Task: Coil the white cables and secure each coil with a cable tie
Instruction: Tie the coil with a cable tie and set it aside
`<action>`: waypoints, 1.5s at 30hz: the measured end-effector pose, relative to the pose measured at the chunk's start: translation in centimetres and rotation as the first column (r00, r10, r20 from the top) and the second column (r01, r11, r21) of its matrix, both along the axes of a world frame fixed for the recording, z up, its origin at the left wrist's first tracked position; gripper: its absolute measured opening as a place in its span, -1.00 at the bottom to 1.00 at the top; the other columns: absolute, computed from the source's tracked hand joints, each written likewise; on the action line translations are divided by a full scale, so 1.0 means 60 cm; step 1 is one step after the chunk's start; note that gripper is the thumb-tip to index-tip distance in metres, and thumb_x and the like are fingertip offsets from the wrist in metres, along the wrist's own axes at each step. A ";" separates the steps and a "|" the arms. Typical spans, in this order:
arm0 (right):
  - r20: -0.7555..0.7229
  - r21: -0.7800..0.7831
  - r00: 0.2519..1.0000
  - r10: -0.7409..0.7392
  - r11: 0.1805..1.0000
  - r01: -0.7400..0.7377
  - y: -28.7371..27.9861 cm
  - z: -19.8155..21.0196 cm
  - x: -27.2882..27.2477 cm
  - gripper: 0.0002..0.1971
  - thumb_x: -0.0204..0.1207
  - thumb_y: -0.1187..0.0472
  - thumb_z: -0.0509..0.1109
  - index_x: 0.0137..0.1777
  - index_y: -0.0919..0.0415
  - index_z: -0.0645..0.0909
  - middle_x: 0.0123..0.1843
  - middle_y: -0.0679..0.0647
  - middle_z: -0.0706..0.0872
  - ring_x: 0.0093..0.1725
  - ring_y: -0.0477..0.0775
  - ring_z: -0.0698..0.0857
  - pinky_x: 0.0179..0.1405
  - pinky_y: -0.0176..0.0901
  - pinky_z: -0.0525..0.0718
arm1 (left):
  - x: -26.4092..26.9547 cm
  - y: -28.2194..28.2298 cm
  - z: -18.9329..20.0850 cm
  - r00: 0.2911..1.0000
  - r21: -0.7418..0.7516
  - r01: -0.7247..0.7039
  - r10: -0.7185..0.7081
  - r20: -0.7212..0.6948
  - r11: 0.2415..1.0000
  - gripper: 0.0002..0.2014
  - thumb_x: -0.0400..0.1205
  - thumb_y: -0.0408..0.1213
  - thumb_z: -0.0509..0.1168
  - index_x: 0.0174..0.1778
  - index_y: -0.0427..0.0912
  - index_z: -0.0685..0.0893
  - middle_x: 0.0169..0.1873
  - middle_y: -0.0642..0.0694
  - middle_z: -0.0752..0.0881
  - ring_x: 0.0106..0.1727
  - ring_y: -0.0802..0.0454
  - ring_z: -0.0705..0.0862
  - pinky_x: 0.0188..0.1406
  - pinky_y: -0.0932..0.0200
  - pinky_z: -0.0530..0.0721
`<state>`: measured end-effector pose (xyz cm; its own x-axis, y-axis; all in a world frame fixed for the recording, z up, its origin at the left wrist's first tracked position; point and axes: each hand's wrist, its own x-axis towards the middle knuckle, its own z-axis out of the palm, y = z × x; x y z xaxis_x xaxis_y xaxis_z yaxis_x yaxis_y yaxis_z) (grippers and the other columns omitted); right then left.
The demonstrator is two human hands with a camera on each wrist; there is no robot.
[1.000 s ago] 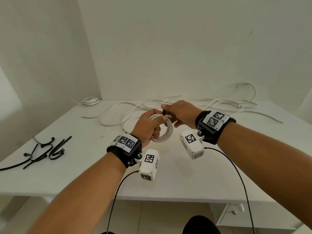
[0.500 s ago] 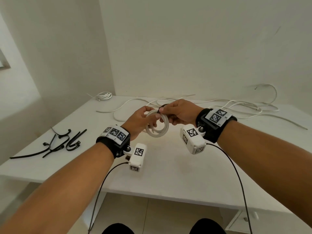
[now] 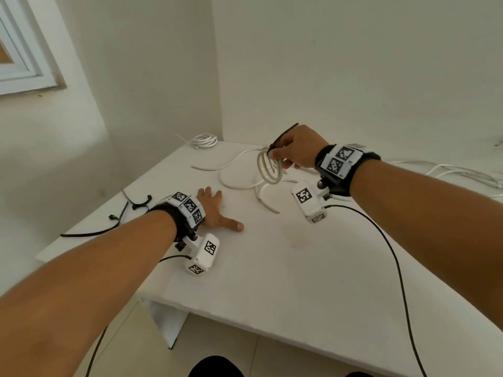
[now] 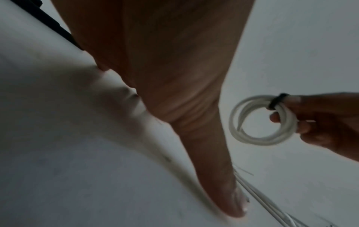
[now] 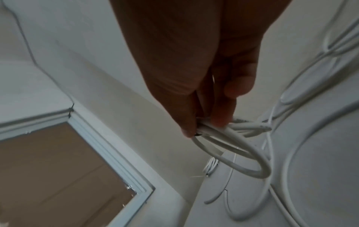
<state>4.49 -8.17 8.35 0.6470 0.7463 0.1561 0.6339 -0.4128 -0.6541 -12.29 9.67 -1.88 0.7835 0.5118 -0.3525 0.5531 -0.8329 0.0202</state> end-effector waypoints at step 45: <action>0.429 -0.640 0.795 0.430 0.765 -0.069 0.467 -0.087 0.161 -0.63 0.50 0.17 0.51 0.29 0.26 0.67 0.30 0.17 0.69 0.30 0.23 0.67 0.18 -0.04 0.60 | 0.016 0.031 -0.017 0.996 -0.152 -0.043 0.031 -0.078 0.987 0.56 0.14 0.62 0.37 0.63 -0.13 -0.57 0.63 -0.17 -0.58 0.64 -0.22 -0.56 0.57 -0.53 -0.31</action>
